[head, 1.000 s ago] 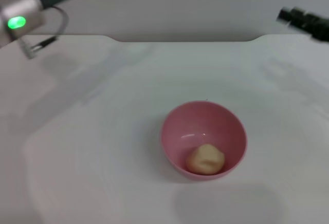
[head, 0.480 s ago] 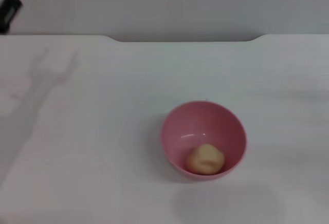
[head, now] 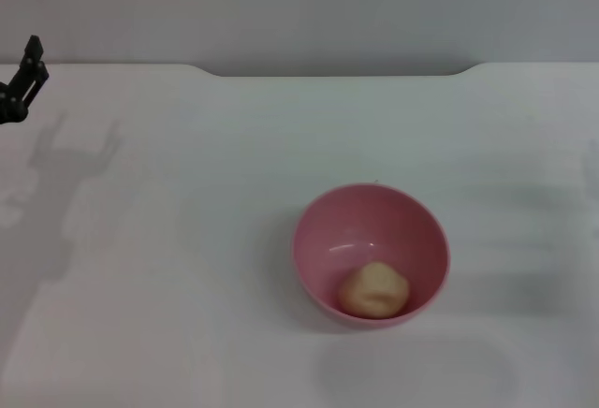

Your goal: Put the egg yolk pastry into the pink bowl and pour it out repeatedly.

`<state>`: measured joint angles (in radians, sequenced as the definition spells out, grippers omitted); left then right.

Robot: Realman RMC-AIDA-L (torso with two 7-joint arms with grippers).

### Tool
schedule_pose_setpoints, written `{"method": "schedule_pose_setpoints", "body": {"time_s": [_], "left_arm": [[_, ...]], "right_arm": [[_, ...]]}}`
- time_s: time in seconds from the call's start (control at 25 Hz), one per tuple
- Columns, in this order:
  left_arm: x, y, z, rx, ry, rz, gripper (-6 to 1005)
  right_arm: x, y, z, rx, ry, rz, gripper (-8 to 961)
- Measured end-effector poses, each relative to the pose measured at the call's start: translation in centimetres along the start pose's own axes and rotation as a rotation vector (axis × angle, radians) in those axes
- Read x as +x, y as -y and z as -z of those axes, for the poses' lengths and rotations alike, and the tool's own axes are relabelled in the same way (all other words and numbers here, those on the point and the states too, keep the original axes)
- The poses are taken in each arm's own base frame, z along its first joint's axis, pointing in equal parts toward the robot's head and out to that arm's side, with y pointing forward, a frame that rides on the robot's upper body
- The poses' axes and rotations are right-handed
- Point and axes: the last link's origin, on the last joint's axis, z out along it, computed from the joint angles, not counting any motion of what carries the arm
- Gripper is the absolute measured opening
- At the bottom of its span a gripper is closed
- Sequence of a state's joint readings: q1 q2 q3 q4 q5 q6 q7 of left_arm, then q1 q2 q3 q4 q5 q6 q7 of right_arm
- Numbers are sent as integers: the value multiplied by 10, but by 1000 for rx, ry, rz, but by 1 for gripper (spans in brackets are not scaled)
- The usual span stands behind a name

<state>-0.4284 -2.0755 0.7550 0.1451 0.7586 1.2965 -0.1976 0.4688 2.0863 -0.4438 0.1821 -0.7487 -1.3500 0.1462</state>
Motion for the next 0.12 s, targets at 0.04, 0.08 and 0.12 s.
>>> {"method": "schedule_pose_setpoints", "body": {"time_s": [0.04, 0.08, 0.12], "left_arm": [[-1, 0, 1, 1, 6, 6, 809], [-2, -1, 1, 1, 11, 12, 809], [-3, -1, 2, 1, 16, 19, 809]], "right_arm": [[0, 0, 0, -1, 1, -3, 545], [0, 0, 0, -1, 1, -6, 545], [0, 0, 0, -1, 1, -7, 545]]}}
